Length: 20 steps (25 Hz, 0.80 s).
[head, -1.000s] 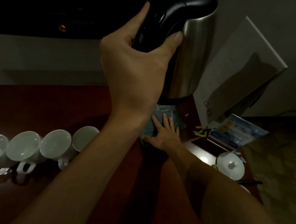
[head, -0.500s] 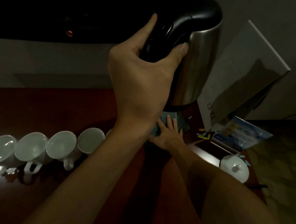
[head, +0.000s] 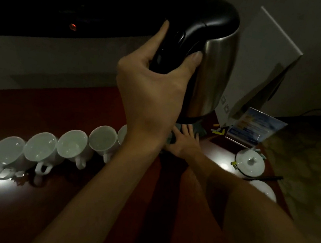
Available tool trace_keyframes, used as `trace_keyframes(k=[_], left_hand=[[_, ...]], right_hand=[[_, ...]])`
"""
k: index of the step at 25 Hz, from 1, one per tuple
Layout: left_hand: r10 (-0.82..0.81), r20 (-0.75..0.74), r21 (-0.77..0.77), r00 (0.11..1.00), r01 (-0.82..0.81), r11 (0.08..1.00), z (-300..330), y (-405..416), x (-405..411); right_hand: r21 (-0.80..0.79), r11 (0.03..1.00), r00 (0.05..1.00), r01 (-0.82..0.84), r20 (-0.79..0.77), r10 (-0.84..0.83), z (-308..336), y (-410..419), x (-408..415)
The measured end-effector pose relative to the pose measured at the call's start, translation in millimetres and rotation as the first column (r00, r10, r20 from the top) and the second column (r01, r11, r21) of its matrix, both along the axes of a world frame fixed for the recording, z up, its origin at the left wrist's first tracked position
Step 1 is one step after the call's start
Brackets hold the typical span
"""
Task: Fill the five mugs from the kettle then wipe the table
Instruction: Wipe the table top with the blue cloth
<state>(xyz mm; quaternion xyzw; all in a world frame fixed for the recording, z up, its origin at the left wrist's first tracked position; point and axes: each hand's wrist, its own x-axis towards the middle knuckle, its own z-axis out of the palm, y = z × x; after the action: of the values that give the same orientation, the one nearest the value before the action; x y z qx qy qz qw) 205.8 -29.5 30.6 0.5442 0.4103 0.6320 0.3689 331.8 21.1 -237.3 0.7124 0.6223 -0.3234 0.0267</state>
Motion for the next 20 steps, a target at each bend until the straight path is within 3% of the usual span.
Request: trace_keyframes(k=[5, 10, 15, 20], left_hand=[[-0.003, 0.011, -0.067, 1.0, 0.004, 0.998, -6.7, -40.0, -13.5], [-0.068, 0.015, -0.18, 0.998, 0.07, 0.981, -38.8, -82.5, -21.6], [-0.12, -0.024, -0.277, 0.992, 0.109, 0.955, -91.3, -114.0, -13.2], [-0.186, -0.129, -0.319, 0.974, 0.137, 0.938, -137.7, -114.6, 3.5]], right_hand=[[0.03, 0.999, 1.0, 0.022, -0.012, -0.022, 0.2, -111.0, -16.0], [0.034, 0.996, 0.996, -0.085, -0.013, 0.086, 0.7, -225.9, -61.6], [0.098, 0.985, 0.99, -0.14, -0.005, 0.141, -3.8, -270.4, -88.7], [0.117, 0.971, 0.97, -0.21, -0.096, 0.222, 5.6, -285.4, -96.3]])
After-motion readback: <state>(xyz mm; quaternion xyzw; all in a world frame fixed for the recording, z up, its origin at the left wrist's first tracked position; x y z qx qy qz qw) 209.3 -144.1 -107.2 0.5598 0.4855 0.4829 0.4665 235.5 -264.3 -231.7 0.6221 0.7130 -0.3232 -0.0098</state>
